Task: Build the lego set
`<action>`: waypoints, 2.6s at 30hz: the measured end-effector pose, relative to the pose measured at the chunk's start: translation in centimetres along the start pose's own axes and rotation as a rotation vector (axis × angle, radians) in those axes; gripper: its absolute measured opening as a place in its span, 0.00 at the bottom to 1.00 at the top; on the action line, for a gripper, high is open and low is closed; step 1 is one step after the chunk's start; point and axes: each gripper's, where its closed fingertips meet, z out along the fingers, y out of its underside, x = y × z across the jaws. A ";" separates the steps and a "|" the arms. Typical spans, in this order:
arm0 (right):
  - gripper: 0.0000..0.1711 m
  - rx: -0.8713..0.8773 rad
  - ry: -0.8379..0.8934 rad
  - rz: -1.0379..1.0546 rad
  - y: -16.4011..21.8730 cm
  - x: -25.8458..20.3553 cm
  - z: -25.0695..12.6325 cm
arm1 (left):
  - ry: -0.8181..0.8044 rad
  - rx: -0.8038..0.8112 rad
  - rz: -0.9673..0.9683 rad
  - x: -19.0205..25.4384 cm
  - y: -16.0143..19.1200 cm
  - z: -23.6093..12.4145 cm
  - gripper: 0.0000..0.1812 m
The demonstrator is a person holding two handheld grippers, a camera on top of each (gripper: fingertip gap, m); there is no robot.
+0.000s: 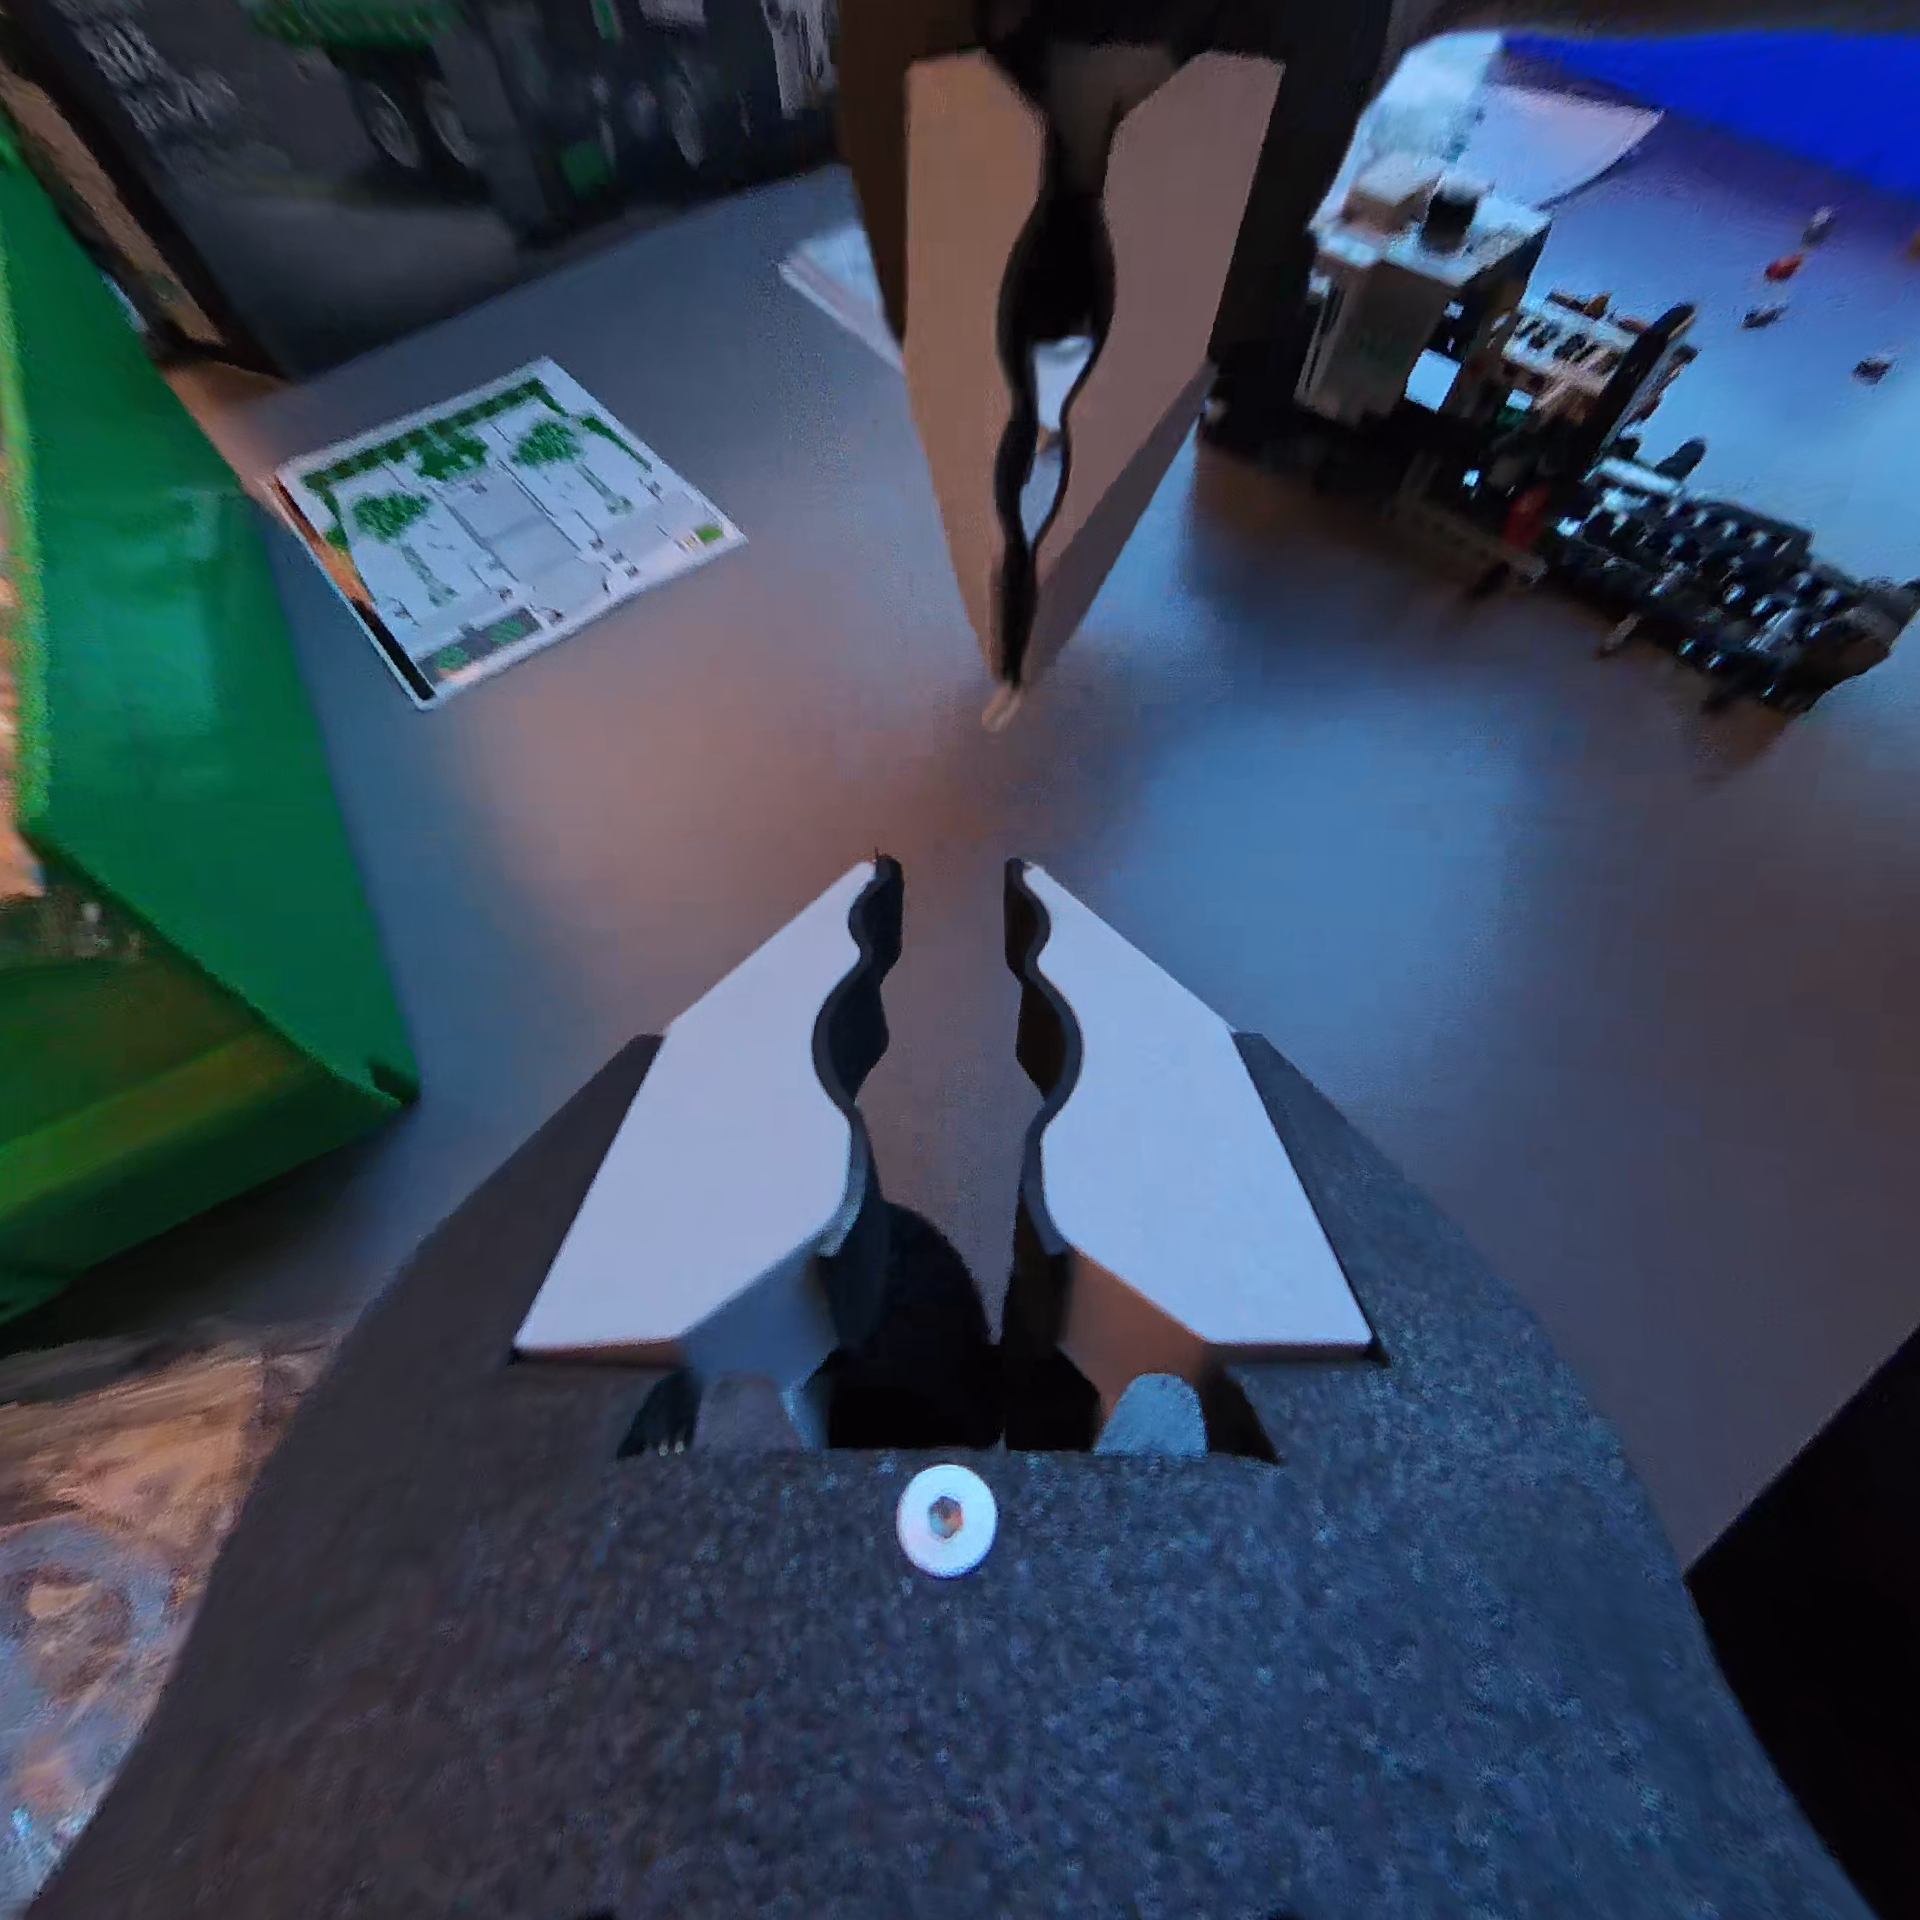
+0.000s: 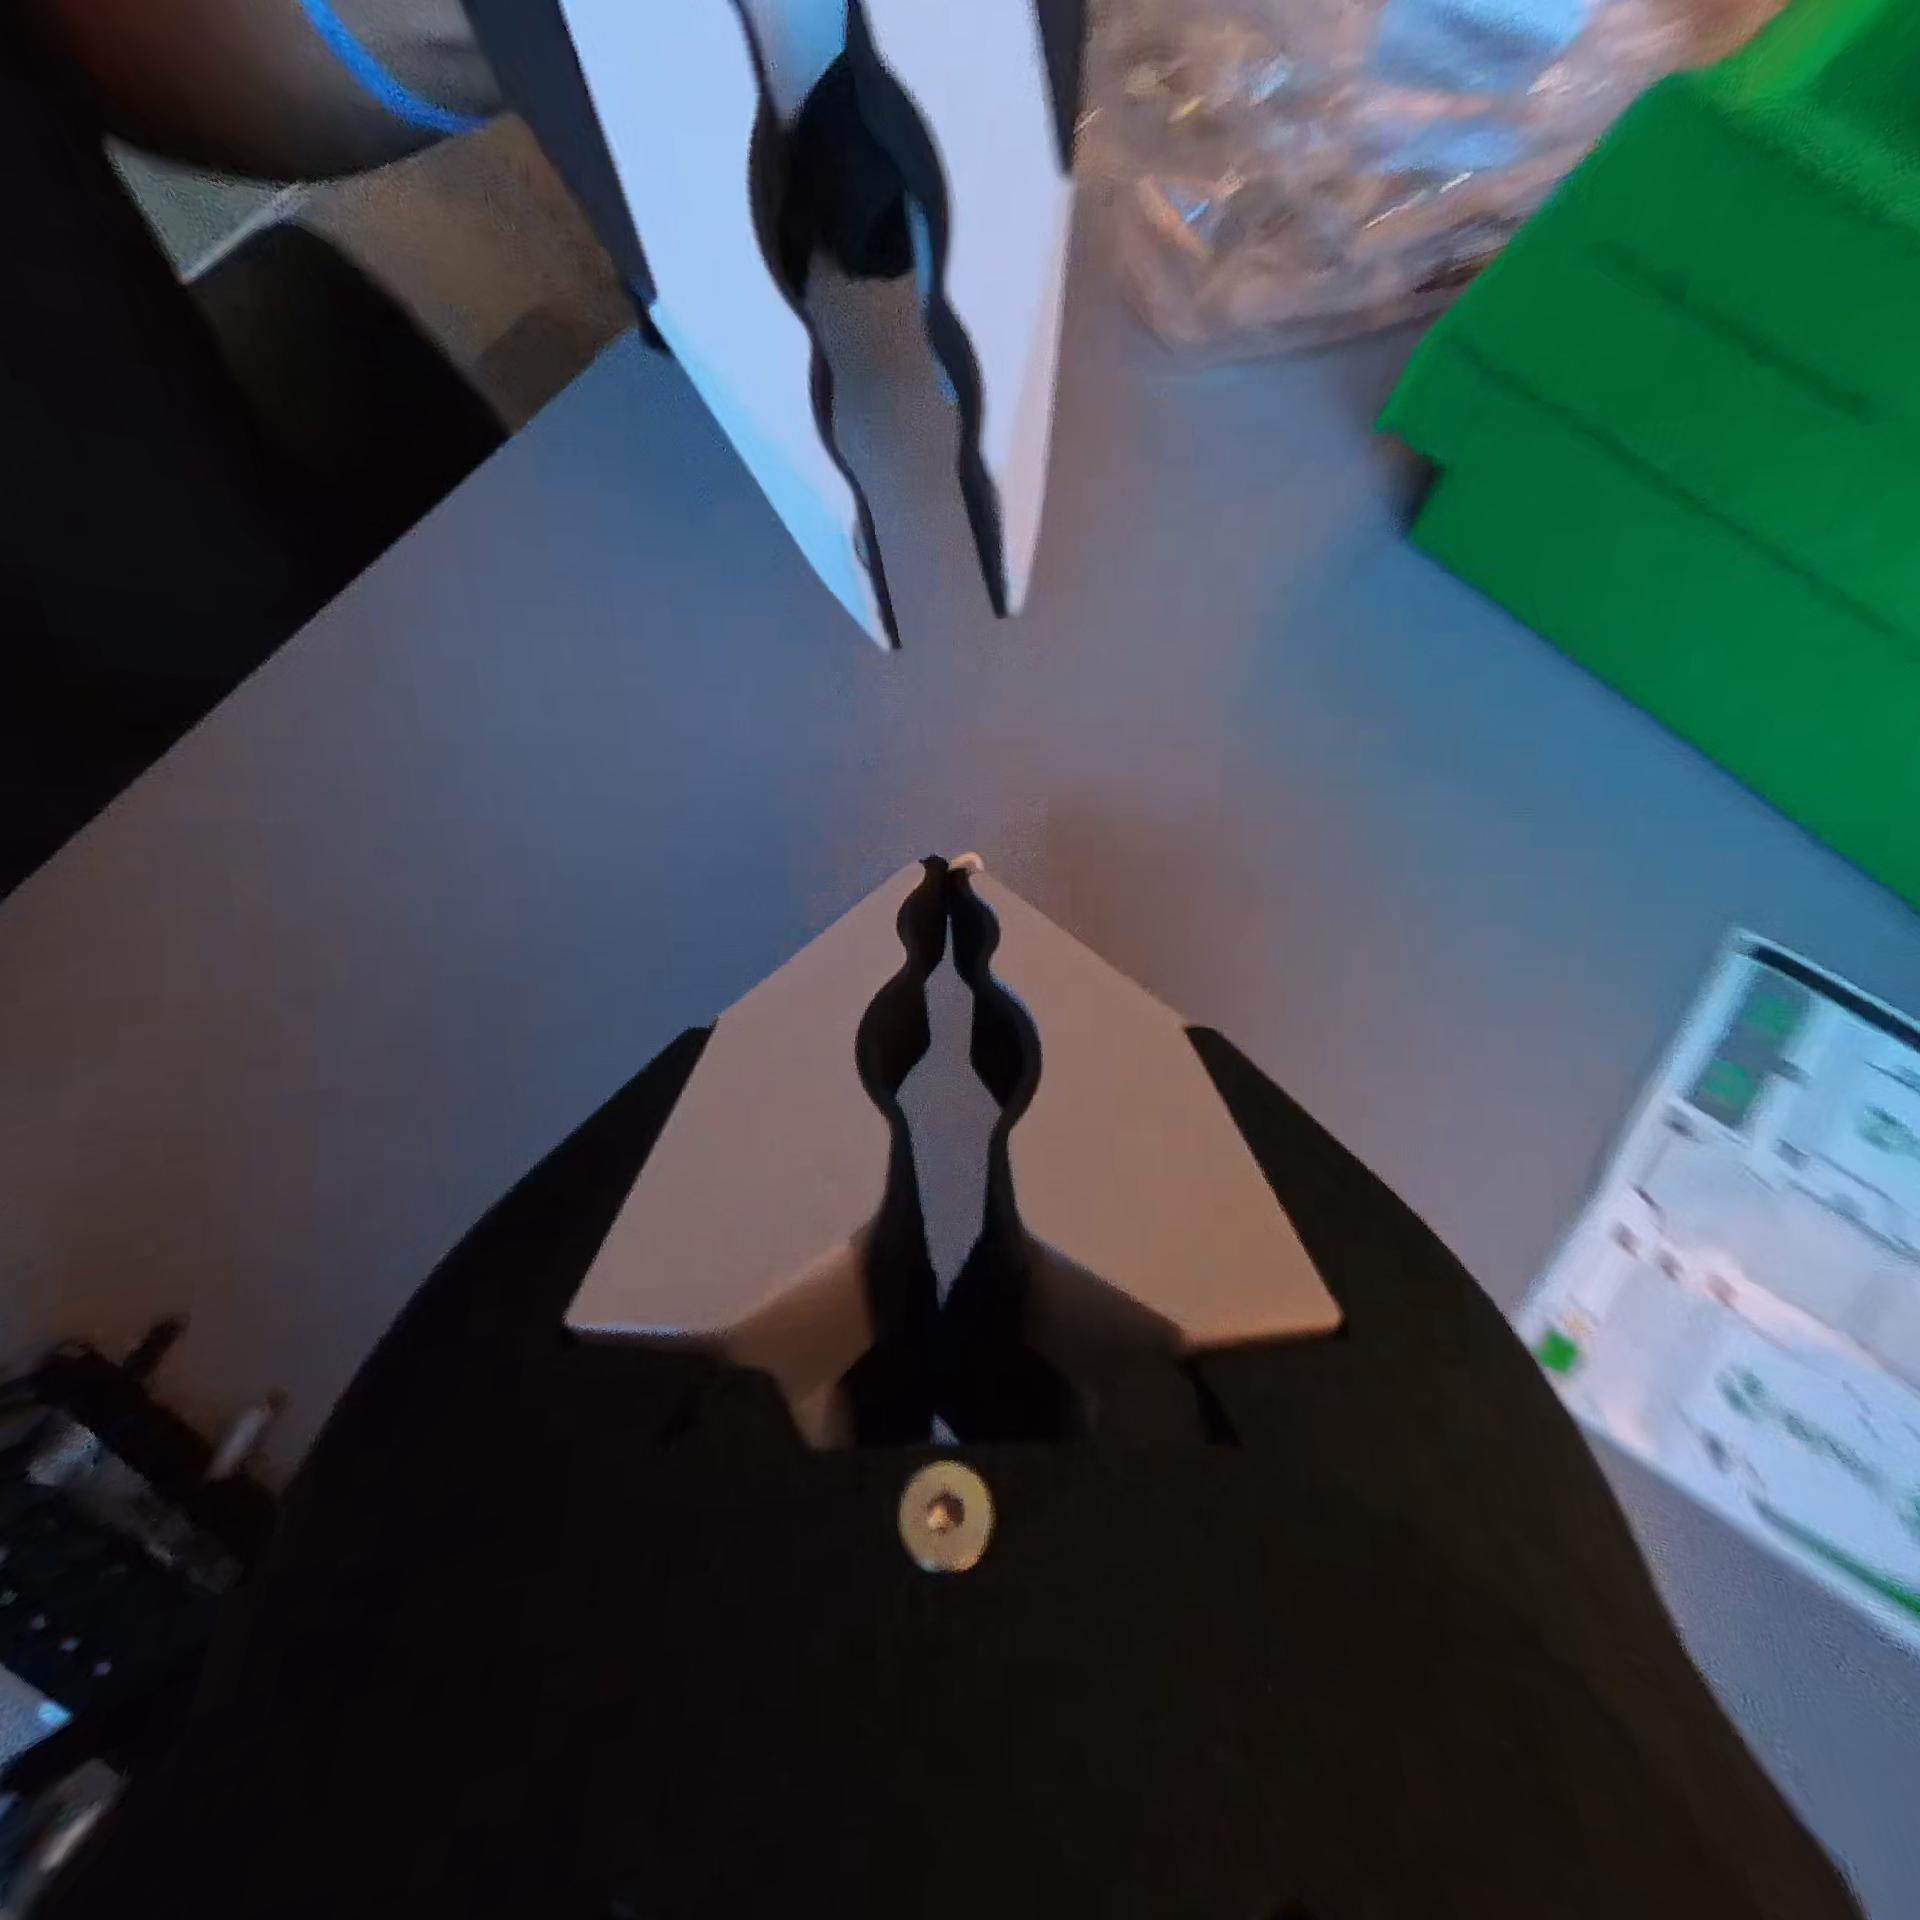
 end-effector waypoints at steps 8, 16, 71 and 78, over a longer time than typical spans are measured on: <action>0.00 0.232 0.747 0.179 0.6 -4.1 -14.3 | 0.043 0.180 0.088 4.3 -4.3 1.9 0.12; 0.00 0.382 1.123 0.513 10.8 -11.5 -23.1 | 0.151 0.143 0.233 8.5 -8.8 8.8 0.12; 0.00 0.573 1.378 0.591 13.9 -26.6 -20.1 | -0.060 -0.109 -0.184 21.7 -5.5 13.3 0.32; 0.00 0.522 1.426 0.517 14.2 -28.1 -20.0 | -0.123 -0.188 -0.075 19.7 -4.2 12.8 0.30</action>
